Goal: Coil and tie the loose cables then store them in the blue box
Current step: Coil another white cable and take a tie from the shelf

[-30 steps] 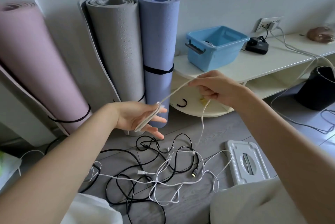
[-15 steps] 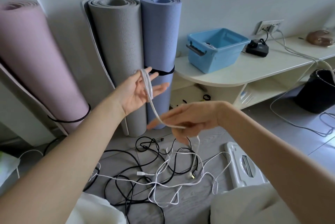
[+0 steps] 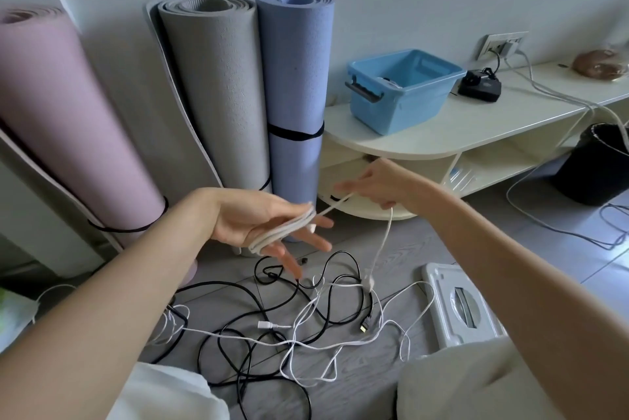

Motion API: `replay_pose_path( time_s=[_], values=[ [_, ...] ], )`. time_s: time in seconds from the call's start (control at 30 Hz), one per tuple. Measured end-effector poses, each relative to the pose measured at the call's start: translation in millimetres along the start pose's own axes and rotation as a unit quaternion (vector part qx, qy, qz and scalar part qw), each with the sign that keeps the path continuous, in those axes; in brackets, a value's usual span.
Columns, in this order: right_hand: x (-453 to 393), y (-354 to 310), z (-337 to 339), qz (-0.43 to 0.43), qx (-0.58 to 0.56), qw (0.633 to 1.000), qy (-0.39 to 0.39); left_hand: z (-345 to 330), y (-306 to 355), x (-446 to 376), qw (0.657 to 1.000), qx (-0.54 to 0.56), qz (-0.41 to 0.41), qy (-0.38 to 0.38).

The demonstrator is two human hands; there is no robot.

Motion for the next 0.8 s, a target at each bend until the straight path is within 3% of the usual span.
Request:
replay_pose_path(
  time_s=[0.13, 0.27, 0.4, 0.5, 0.57, 0.73, 0.8],
  values=[
    [1, -8, 14, 0.025, -0.264, 0.963, -0.039, 22, -17, -8, 0.996, 0.038, 0.031, 0.076],
    [10, -27, 12, 0.067, -0.362, 0.921, -0.124, 55, -17, -15, 0.968, 0.137, -0.02, 0.208],
    [32, -54, 15, 0.138, -0.406, 0.875, -0.223, 86, -19, -13, 0.899, 0.252, -0.09, 0.345],
    [53, -68, 11, 0.191, -0.381, 0.856, -0.292, 110, -15, -4, 0.84, 0.313, -0.148, 0.416],
    [67, -74, -2, 0.218, -0.335, 0.845, -0.354, 124, -6, -1, 0.803, 0.361, -0.21, 0.425],
    [82, -58, -69, 0.19, -0.137, 0.848, -0.476, 129, 36, 19, 0.709, 0.472, -0.363, 0.378],
    [75, -42, -87, 0.151, -0.077, 0.857, -0.486, 111, 58, 22, 0.718, 0.485, -0.39, 0.311]
  ],
)
Point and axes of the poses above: each hand's wrist, its own x-axis away from the middle knuckle, its own z-axis out of the back of the hand, y = z × x, the point moved 9 cm from there along -x, towards the middle knuckle, and after that the axes turned 9 degrees about -z, right-handed, at the moved point
